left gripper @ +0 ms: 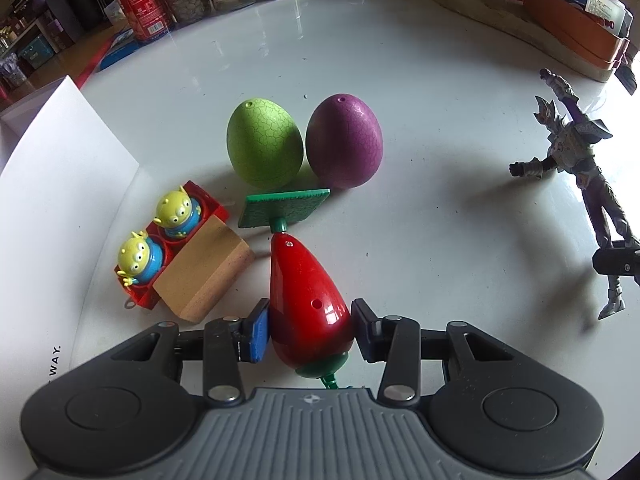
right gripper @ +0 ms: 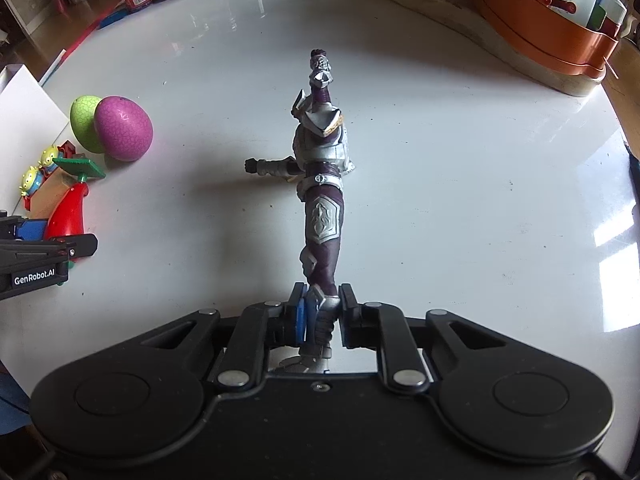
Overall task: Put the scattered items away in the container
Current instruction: 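Lift the figure and strawberry and carry both tools toward the white box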
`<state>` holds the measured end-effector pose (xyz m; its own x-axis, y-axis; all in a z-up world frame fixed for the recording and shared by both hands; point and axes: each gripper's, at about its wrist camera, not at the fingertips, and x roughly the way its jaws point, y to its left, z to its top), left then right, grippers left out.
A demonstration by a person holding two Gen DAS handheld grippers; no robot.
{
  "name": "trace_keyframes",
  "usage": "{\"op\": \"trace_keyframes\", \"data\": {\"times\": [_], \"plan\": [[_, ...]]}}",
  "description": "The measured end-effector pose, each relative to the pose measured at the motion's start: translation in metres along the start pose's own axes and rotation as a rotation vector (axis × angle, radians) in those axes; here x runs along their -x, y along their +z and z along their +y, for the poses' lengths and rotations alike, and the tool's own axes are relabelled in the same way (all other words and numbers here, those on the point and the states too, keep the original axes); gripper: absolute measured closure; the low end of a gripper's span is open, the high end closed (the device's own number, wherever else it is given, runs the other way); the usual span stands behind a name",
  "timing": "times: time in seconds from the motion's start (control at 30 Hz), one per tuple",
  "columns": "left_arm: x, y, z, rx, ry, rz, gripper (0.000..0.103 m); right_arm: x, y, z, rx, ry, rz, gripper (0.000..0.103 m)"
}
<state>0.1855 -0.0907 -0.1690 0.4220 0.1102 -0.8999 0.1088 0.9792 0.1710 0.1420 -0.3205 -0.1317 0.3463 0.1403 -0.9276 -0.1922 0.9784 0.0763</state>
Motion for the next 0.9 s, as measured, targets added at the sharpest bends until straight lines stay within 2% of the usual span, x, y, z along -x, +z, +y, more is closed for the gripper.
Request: {"op": "trace_keyframes", "data": {"times": [0.23, 0.4, 0.7, 0.9], "plan": [[0.018, -0.004, 0.002, 0.007, -0.011, -0.027, 0.06, 0.008, 0.001, -0.005, -0.063, 0.073, -0.021, 0.088], [0.035, -0.004, 0.005, 0.001, -0.006, -0.056, 0.06, 0.018, 0.003, -0.005, -0.089, 0.088, -0.052, 0.088], [0.079, -0.007, 0.02, -0.005, 0.001, -0.114, 0.06, 0.022, 0.001, 0.002, -0.086, 0.071, -0.066, 0.088], [0.111, -0.009, 0.046, -0.005, 0.024, -0.143, 0.06, 0.029, -0.009, 0.009, -0.056, 0.048, -0.048, 0.088]]}}
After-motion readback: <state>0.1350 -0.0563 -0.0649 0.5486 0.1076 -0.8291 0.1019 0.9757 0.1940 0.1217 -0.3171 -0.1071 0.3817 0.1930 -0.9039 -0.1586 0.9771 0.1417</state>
